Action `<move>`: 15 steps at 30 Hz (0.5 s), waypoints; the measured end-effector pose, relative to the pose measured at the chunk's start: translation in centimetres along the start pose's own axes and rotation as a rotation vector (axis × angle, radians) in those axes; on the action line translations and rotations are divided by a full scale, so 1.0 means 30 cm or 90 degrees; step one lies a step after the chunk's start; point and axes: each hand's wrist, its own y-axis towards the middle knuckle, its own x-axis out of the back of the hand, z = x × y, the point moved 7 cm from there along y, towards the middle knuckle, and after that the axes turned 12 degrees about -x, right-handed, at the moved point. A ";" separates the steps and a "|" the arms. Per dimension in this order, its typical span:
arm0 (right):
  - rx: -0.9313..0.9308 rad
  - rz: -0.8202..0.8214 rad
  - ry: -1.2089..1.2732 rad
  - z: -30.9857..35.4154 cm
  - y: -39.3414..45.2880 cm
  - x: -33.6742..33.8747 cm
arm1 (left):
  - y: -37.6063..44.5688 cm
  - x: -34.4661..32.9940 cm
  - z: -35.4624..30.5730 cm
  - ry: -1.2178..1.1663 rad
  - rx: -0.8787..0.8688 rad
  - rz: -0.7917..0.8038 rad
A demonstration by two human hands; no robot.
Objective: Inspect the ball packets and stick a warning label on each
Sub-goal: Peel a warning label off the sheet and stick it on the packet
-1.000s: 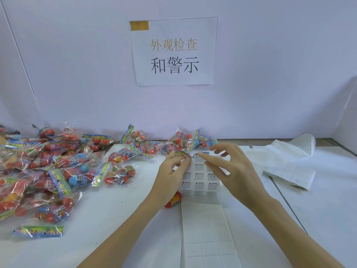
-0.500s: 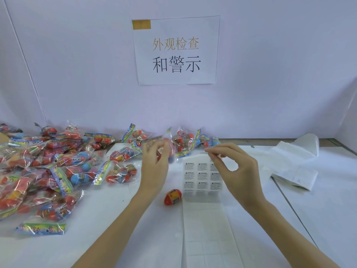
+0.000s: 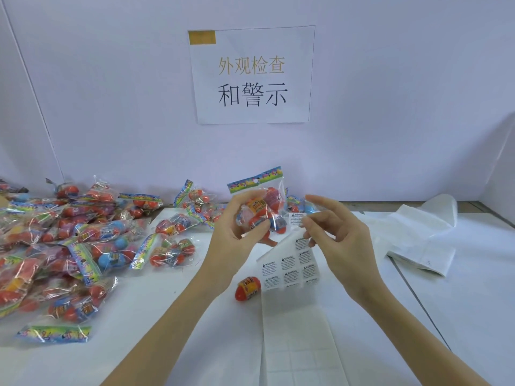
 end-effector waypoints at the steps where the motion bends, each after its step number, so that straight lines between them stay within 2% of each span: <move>1: 0.003 0.003 -0.005 0.002 -0.001 -0.002 | -0.003 -0.008 0.001 0.011 0.004 0.011; 8: 0.015 0.030 -0.120 -0.017 -0.009 -0.038 | -0.009 -0.032 0.013 0.032 0.026 0.068; 15: 0.015 0.026 -0.144 -0.027 -0.006 -0.035 | -0.016 -0.038 0.023 0.043 0.043 0.093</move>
